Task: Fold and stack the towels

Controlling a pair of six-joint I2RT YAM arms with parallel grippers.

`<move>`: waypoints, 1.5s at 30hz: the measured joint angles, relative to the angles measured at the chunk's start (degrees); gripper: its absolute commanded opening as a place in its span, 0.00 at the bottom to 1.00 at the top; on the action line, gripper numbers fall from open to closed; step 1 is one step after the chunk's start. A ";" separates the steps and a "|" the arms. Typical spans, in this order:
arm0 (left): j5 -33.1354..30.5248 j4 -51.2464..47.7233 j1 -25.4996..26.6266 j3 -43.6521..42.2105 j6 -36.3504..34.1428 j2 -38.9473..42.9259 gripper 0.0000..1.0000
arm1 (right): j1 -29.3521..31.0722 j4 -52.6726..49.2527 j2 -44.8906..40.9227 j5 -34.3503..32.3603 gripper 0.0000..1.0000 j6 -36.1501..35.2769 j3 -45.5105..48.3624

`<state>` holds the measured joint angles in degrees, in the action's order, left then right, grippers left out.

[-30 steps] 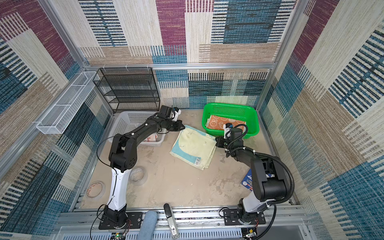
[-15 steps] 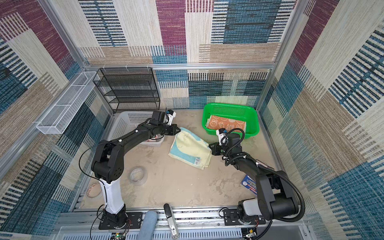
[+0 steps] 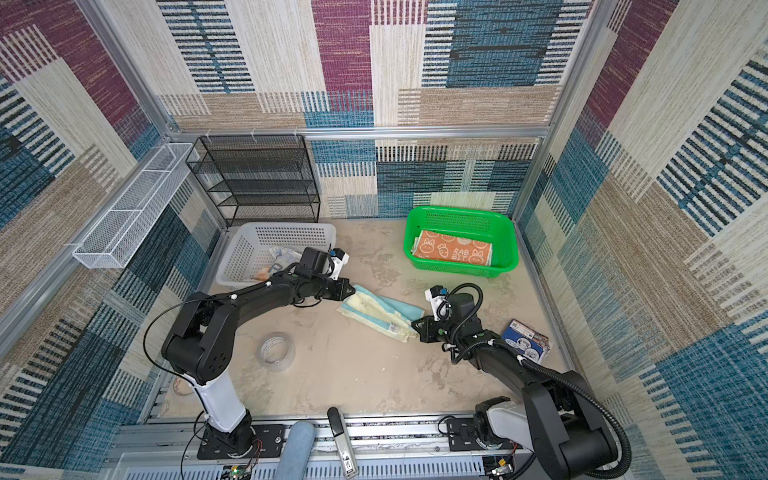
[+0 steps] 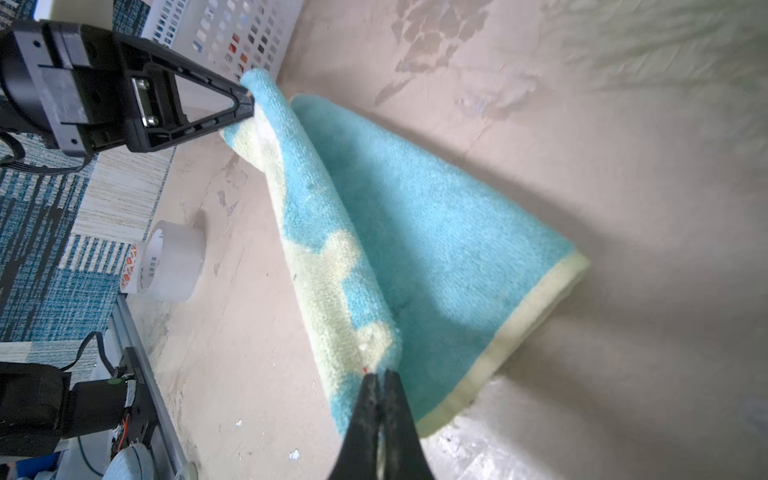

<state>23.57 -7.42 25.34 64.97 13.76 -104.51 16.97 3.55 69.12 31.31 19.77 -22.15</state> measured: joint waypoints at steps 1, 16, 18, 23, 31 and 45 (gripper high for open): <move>-0.50 0.44 0.07 -0.48 0.00 0.04 0.00 | 0.61 0.15 0.50 0.02 0.00 0.42 0.39; -5.66 3.72 2.19 -5.42 -0.07 6.47 0.45 | 5.09 -1.18 -1.09 0.98 0.52 2.82 2.38; -5.86 4.20 2.64 -5.77 -0.44 8.11 0.46 | 5.09 -2.10 -3.08 -0.09 0.56 2.64 1.84; -7.13 4.57 3.61 -7.02 -1.53 12.92 0.47 | 5.09 -4.46 -5.64 -4.72 0.62 3.63 0.55; -8.15 4.55 5.22 -7.06 -1.77 16.15 0.46 | 5.09 -4.31 -5.53 -8.48 0.63 6.43 0.39; -6.67 4.83 7.98 -6.80 -0.98 5.92 0.38 | 5.11 1.97 0.33 -11.34 0.75 12.90 3.56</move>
<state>16.91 -2.59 33.32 58.17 12.78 -98.59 22.09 5.52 69.45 19.97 32.67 -18.59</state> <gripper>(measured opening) 0.394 0.755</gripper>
